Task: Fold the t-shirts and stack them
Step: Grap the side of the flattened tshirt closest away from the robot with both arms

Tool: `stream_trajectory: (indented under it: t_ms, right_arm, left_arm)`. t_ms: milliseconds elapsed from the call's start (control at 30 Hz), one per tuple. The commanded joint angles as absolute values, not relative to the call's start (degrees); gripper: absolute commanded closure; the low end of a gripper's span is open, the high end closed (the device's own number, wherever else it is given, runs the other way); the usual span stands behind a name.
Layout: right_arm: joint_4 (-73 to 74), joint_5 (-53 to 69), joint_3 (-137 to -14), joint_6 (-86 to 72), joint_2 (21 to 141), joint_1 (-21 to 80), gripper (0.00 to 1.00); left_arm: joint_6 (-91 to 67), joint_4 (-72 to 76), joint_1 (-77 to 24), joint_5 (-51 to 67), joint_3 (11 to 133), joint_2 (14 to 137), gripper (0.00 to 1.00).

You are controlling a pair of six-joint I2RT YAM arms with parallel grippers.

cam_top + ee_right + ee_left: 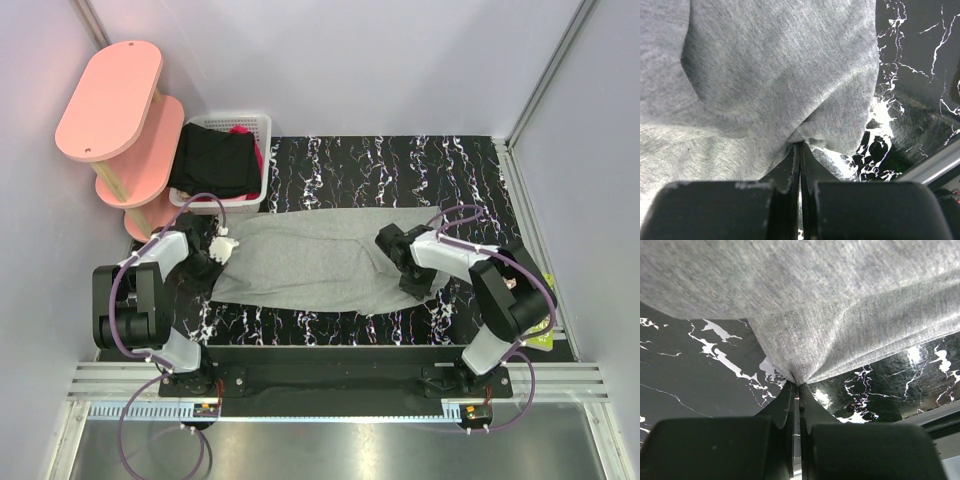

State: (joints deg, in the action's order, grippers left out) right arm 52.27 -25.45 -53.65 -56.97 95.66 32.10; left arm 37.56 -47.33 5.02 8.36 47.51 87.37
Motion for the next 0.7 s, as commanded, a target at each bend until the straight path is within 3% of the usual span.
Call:
stream_trajectory:
  t_ms: [0, 100, 200, 267, 300, 333, 467, 667]
  right_arm:
    - [48.95, -24.18, -52.12, -56.69, 91.42, 31.46, 1.0]
    - [51.85, -21.89, -51.33, -56.69, 85.53, 31.46, 1.0]
    - [54.58, -22.32, -50.37, -57.57, 80.61, 31.46, 0.86]
    - [54.32, -22.32, -49.92, -58.79, 79.28, 31.38, 0.67]
    - [54.14, -21.89, -49.92, -59.06, 79.63, 31.38, 0.43]
    - [54.14, -21.71, -50.18, -59.24, 80.32, 31.29, 0.39]
    - [54.4, -20.66, -50.89, -60.9, 84.98, 31.38, 0.3]
    - [54.75, -20.39, -50.01, -62.84, 89.29, 31.2, 0.32]
  left_arm:
    - [38.41, -48.07, 5.45, 7.73, 47.46, 85.34, 1.0]
    - [38.41, -48.34, 5.45, 7.82, 47.46, 85.25, 1.0]
    - [38.41, -48.25, 5.45, 7.91, 47.72, 85.34, 1.0]
    - [38.23, -48.43, 5.45, 8.0, 47.99, 85.34, 1.0]
    - [38.23, -48.51, 5.45, 8.0, 48.16, 85.34, 1.0]
    - [38.23, -48.6, 5.45, 8.09, 48.25, 85.34, 1.0]
    - [38.41, -49.22, 5.54, 7.91, 47.9, 84.38, 1.0]
    - [39.02, -49.48, 5.45, 7.47, 47.55, 83.5, 1.0]
